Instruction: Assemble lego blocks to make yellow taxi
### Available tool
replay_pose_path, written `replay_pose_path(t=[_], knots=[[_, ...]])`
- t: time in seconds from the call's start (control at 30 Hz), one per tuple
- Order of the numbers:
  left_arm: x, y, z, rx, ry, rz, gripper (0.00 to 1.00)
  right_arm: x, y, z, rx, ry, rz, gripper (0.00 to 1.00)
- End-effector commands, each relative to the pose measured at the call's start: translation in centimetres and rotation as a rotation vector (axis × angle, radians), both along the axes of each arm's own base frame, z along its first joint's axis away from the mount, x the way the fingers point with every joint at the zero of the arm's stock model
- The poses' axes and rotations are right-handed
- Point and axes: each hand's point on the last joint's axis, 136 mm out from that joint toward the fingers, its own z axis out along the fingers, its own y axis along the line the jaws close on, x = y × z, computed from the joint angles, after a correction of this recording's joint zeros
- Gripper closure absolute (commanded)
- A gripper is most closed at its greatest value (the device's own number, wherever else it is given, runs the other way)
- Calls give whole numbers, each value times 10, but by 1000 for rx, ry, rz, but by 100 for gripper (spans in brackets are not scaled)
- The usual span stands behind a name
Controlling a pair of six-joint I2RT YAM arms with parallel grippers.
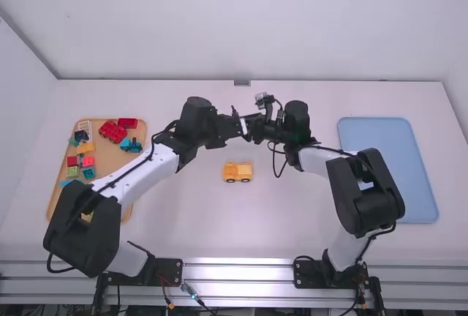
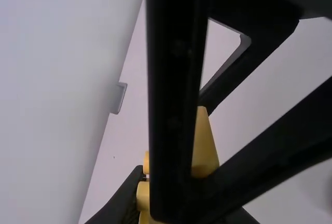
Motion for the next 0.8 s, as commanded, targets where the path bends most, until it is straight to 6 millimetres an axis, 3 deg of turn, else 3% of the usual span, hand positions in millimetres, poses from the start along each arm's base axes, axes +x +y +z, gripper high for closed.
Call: replay_pose_path(t=[0.0,0.27,0.63,0.77], knots=[[-6,-7,-6,-17,21,-30,98,1,1,6,4,-14,-6,56],[-4,-9,-8,-18,17,-30,98,1,1,6,3,-14,-7,60],[-3,-9,-7,-20,11,-30,86,1,1,6,2,-14,-7,68],[-3,-9,-7,-20,13,-31,78,1,1,6,2,-16,-7,69]])
